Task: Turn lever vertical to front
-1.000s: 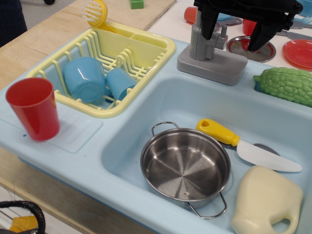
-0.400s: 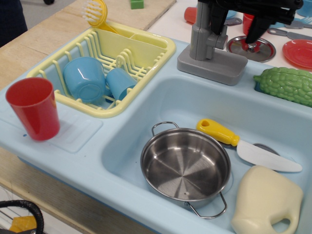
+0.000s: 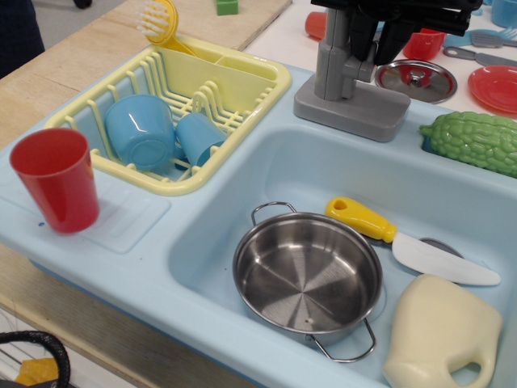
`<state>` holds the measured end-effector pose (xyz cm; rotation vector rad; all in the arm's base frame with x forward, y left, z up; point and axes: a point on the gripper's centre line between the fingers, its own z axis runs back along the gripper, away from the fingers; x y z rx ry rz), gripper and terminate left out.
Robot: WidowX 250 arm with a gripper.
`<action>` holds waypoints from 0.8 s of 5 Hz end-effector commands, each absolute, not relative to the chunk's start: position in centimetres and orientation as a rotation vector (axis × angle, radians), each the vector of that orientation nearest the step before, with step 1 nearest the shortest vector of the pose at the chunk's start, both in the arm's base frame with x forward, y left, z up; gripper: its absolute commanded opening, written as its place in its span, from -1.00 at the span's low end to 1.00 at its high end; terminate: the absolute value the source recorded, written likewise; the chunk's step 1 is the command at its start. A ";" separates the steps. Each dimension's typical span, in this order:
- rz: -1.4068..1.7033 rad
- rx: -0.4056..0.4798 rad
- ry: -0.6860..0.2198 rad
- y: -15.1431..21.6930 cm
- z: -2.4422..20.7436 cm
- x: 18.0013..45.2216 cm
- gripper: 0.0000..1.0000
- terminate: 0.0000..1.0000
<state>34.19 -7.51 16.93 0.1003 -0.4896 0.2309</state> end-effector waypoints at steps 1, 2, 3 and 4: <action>0.264 0.064 -0.503 -8.1 16.9 32.4 -1.00 -1.00; 0.322 0.035 -0.496 -8.1 15.9 30.5 -1.00 -1.00; 0.369 0.003 -0.476 -8.1 14.8 29.1 -1.00 -1.00; 0.405 -0.042 -0.467 -8.0 13.5 28.4 -1.00 -1.00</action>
